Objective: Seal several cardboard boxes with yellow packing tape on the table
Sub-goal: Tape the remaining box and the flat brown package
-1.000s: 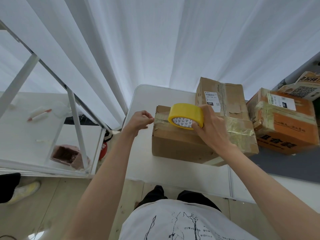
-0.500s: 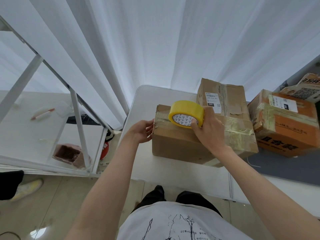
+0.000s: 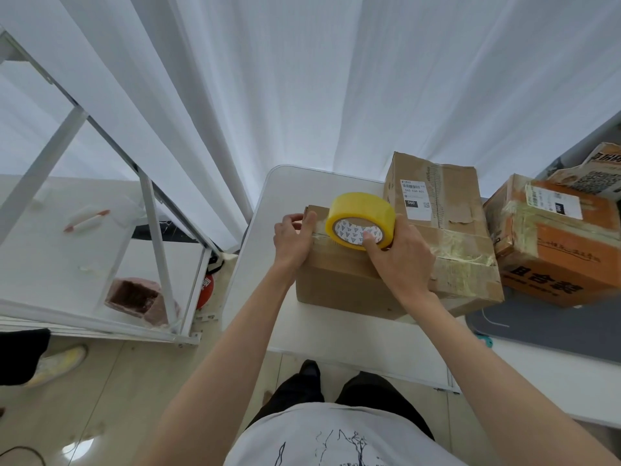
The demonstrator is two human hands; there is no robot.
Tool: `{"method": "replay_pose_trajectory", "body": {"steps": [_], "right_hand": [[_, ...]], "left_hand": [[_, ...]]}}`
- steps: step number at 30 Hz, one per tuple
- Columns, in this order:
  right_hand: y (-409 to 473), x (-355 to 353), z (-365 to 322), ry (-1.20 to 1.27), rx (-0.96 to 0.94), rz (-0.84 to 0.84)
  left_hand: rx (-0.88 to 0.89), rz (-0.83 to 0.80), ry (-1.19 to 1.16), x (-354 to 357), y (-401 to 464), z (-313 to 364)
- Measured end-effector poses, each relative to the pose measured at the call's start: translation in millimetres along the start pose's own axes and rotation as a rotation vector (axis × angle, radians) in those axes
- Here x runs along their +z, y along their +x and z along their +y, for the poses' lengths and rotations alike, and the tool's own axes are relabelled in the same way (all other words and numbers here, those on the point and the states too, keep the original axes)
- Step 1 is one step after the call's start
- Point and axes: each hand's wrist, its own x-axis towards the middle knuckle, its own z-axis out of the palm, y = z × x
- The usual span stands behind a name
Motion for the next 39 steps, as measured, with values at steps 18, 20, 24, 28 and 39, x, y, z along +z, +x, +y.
{"method": "replay_pose_trajectory", "body": {"steps": [18,20,24,28,39], "right_hand": [[8.0,-62.5,36.2,0.172,-0.023,-0.067],[6.8,-60.4,37.1,0.2,-0.035,-0.015],[2.8,-43.1,44.1,0.406,0.04,-0.01],[-11.6,-38.8,59.2,0.48,0.116,-0.076],[-6.6,-36.4,56.9,0.515,0.138,-0.093]], "left_hand": [[0.056,-0.197,0.062,-4.1,1.5,-1.0],[0.057,-0.2,0.061,-4.1,1.8,-2.4],[0.076,-0.183,0.087,-5.9,1.7,-4.5],[0.377,0.026,0.369,-5.5,-12.2,0.7],[0.791,-0.043,1.156,-9.6,-47.5,-19.0]]}}
